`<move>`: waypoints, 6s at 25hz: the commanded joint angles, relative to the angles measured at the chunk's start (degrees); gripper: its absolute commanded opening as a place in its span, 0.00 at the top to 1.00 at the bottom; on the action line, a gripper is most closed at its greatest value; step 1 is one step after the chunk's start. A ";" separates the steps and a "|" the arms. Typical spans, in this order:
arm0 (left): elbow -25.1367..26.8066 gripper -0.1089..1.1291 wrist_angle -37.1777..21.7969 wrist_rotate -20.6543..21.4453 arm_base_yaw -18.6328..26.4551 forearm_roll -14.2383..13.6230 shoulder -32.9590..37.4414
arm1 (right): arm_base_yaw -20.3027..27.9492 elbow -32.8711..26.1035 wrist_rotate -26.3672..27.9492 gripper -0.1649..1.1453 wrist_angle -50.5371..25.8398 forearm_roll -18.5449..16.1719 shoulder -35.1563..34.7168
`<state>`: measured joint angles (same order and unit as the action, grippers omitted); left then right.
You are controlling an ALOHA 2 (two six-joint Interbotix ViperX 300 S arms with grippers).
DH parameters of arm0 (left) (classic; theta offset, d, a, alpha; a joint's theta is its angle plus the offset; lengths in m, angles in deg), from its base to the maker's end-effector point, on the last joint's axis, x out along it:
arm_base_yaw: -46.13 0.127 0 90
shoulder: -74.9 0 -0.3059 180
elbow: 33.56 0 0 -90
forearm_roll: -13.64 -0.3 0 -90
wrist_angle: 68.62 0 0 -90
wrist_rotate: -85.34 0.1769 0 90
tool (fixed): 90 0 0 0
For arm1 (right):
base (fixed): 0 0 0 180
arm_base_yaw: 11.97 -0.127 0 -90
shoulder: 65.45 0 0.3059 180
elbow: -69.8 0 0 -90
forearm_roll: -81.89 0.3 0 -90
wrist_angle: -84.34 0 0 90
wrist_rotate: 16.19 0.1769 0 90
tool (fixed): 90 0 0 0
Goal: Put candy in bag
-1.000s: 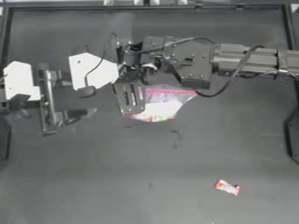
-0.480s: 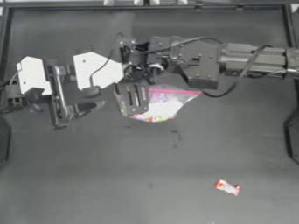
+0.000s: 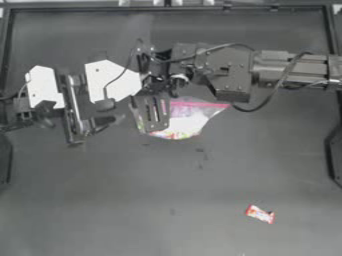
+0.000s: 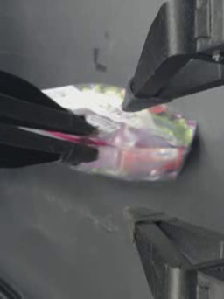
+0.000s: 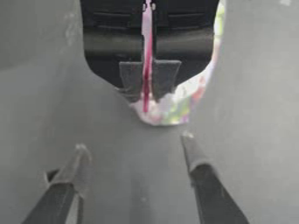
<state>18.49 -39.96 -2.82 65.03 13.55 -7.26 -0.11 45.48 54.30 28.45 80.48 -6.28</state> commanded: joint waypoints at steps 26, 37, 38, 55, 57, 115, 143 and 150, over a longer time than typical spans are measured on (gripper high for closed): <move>-4.92 0.14 3.16 -0.09 0.09 -0.26 -5.89 | 0.00 2.29 0.44 0.85 3.69 0.18 5.01; -5.54 0.15 3.16 -0.18 0.09 -0.26 -6.77 | 0.00 2.55 0.35 0.85 3.96 0.18 5.01; -5.54 0.17 3.16 -0.18 0.09 -0.26 -6.77 | 0.00 2.55 0.35 0.85 3.87 0.18 5.01; -6.15 0.41 2.90 -0.18 -0.18 -1.14 -6.77 | 0.00 3.08 0.26 0.85 4.13 0.18 5.01; -6.24 0.42 2.90 -0.18 -0.26 -1.23 -6.77 | 0.00 3.08 0.26 0.85 4.13 0.18 5.01; -5.19 0.88 0.79 0.00 -1.23 -5.71 -4.66 | 3.78 17.75 3.34 0.85 6.06 -0.44 12.39; -4.48 0.88 0.70 0.00 -0.97 -5.54 -4.66 | 7.12 28.83 7.21 0.85 8.17 -0.70 20.04; -4.48 0.88 0.70 0.00 -0.97 -5.45 -4.57 | 7.12 32.26 7.73 0.85 9.14 -0.70 22.85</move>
<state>14.01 -39.17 -2.73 63.88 8.02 -14.55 5.52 77.47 61.77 37.94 80.31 13.76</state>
